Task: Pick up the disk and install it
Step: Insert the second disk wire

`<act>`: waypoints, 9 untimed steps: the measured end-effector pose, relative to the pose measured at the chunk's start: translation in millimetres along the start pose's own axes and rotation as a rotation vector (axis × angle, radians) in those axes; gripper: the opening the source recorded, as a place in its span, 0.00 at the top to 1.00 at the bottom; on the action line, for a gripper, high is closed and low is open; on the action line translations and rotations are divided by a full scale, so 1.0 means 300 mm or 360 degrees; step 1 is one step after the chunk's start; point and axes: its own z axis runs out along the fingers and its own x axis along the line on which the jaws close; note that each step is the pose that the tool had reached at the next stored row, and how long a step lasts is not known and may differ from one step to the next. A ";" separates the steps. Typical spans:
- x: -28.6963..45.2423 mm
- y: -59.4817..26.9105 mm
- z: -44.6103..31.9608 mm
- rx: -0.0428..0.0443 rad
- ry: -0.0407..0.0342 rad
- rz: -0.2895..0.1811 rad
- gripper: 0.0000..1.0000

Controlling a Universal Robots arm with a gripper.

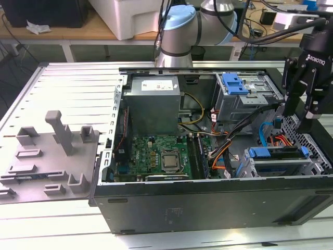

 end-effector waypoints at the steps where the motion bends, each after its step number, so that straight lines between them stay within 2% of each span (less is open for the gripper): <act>1: -0.015 0.002 -0.003 0.0000 0.0011 0.0001 0.45; 2: -0.021 0.002 -0.004 0.0000 0.0019 0.0001 0.45; 4: -0.033 0.004 -0.005 0.0001 0.0046 0.0003 0.45; 7: -0.051 0.007 -0.007 0.0001 0.0099 0.0005 0.45; 9: -0.062 0.009 -0.009 0.0002 0.0140 0.0007 0.45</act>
